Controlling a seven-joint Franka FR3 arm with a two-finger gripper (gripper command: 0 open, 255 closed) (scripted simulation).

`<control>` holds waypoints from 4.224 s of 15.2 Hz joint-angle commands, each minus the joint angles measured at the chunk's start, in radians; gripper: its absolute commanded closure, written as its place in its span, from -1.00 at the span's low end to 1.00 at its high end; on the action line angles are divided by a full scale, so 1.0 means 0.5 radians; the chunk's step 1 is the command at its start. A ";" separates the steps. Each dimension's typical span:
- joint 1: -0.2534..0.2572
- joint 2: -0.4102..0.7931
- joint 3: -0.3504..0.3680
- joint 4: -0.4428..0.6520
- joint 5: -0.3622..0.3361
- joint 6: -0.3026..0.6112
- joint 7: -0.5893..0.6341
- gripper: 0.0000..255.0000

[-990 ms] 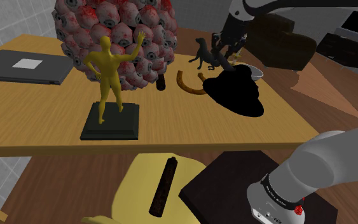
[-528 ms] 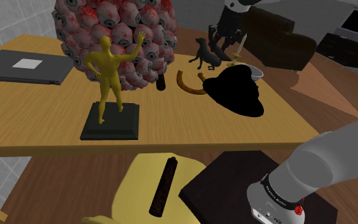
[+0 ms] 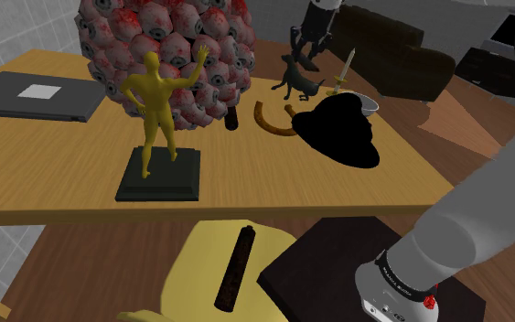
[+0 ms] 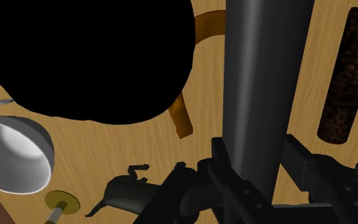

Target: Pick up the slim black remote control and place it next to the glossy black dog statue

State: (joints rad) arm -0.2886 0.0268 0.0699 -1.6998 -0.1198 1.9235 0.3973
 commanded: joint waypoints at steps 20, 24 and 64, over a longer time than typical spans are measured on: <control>-0.066 1.096 -0.056 1.318 -0.007 -0.207 -0.165 1.00; -0.071 1.065 -0.056 1.161 -0.009 -0.080 -0.152 1.00; -0.076 1.245 -0.081 0.475 -0.063 0.781 -0.050 1.00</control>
State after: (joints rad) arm -0.3267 0.6485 0.0296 -1.4628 -0.1512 2.3133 0.3720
